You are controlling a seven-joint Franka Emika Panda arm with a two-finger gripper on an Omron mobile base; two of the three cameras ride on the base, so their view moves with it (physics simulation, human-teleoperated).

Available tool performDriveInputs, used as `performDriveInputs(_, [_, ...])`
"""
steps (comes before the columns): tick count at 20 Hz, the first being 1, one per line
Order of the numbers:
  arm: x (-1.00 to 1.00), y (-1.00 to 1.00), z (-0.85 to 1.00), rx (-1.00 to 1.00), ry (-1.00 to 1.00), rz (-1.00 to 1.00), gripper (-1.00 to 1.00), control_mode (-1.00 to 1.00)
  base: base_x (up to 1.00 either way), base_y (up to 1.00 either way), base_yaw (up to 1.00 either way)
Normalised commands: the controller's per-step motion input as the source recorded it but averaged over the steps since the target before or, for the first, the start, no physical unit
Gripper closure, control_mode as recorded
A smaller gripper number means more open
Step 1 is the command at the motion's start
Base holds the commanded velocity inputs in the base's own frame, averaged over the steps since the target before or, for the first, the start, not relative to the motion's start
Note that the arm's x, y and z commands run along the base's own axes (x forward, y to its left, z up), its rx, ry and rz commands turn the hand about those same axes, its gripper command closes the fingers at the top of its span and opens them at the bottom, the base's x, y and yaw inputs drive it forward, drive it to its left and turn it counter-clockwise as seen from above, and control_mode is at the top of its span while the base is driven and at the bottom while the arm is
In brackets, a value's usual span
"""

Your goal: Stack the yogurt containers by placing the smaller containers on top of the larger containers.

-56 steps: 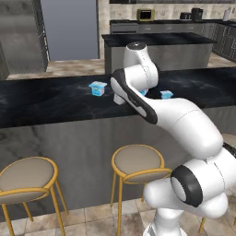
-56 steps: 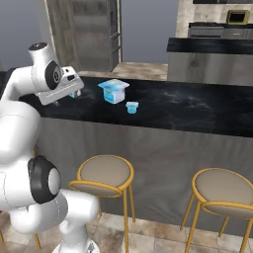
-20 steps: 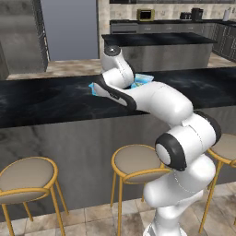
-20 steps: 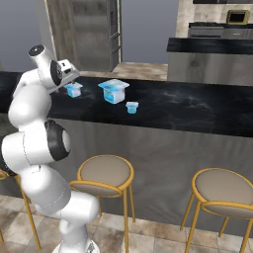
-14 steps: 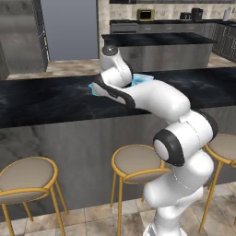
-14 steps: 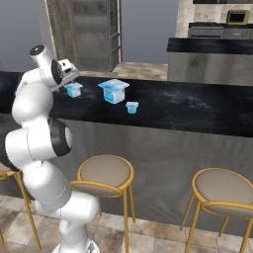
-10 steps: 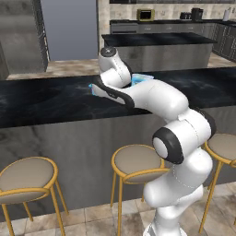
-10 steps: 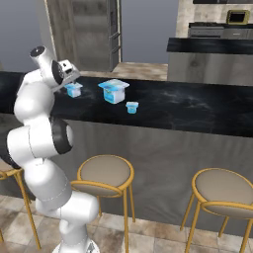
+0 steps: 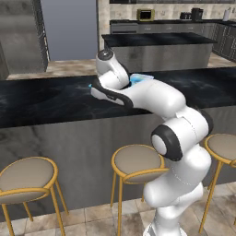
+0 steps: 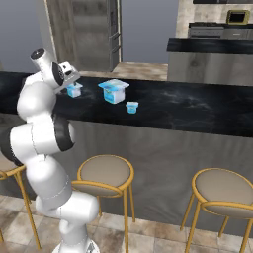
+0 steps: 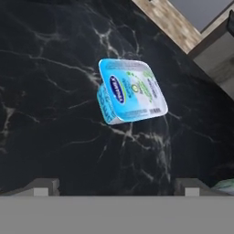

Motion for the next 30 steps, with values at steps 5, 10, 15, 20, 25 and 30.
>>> performDriveInputs(5, [0.22, 0.12, 0.0, 0.0, 0.0, 0.0, -1.0, -1.0, 0.0, 0.0, 0.0])
performDriveInputs(10, [0.29, 0.16, 0.0, -0.04, 0.0, 0.0, -1.0, -1.0, 0.0, 0.0, 0.0])
performDriveInputs(15, [0.27, 0.18, 0.0, -0.07, 0.0, 0.0, -1.0, -1.0, 0.0, 0.0, 0.0])
performDriveInputs(20, [0.24, 0.11, -0.12, -0.04, 0.0, 0.0, -1.0, -1.0, 0.0, 0.0, 0.0])
performDriveInputs(25, [0.18, 0.0, -0.18, 0.0, 0.0, 0.0, -1.0, -1.0, 0.0, 0.0, 0.0])
performDriveInputs(30, [0.15, 0.0, -0.13, 0.0, 0.0, 0.0, -1.0, -1.0, 0.0, 0.0, 0.0])
